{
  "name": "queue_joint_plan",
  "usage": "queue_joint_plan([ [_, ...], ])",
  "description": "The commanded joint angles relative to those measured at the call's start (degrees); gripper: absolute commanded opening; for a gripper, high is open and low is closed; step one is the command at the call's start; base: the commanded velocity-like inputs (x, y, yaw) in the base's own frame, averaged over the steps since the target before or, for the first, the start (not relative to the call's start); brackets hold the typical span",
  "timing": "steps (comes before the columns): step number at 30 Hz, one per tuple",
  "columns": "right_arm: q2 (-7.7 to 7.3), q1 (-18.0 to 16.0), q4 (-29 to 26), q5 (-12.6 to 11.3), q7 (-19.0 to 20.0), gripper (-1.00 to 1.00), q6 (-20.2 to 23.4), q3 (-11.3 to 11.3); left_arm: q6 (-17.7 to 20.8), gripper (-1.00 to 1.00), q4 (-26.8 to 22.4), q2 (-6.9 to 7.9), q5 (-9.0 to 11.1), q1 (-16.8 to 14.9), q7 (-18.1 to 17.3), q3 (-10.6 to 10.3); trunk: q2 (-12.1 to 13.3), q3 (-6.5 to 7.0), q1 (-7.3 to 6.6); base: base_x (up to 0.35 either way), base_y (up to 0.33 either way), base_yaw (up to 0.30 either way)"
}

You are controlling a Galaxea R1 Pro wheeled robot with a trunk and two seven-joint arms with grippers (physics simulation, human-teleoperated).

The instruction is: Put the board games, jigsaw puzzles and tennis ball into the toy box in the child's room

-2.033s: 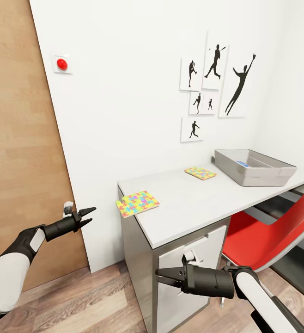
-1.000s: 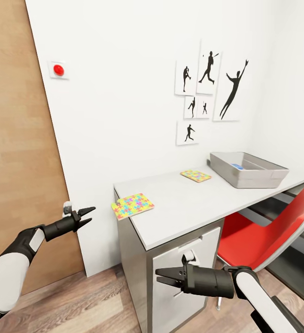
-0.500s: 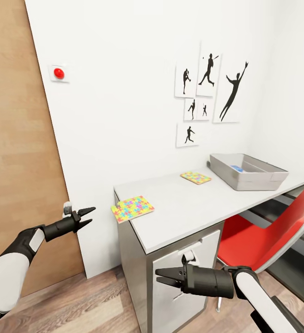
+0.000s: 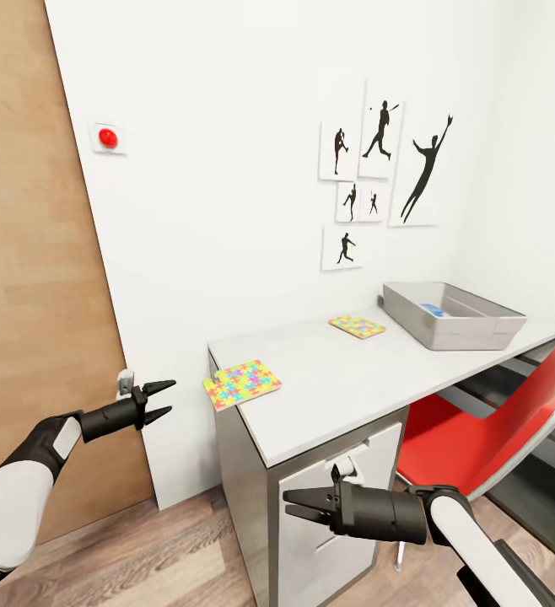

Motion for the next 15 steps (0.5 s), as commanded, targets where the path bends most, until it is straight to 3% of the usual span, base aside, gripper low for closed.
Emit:
queue_joint_plan([
  [1,-0.03,-0.1,0.0,0.5,0.6,1.00,0.0,0.0,0.6,1.00,0.0,0.00,0.0,-0.1,-0.1,0.2,0.0,-0.06,-0.01,0.000,0.000,0.000],
  [15,-0.03,-0.1,0.0,0.5,0.6,1.00,0.0,0.1,1.1,1.00,1.8,-0.02,1.3,-0.1,0.3,2.3,0.0,-0.06,-0.01,0.000,0.000,0.000],
])
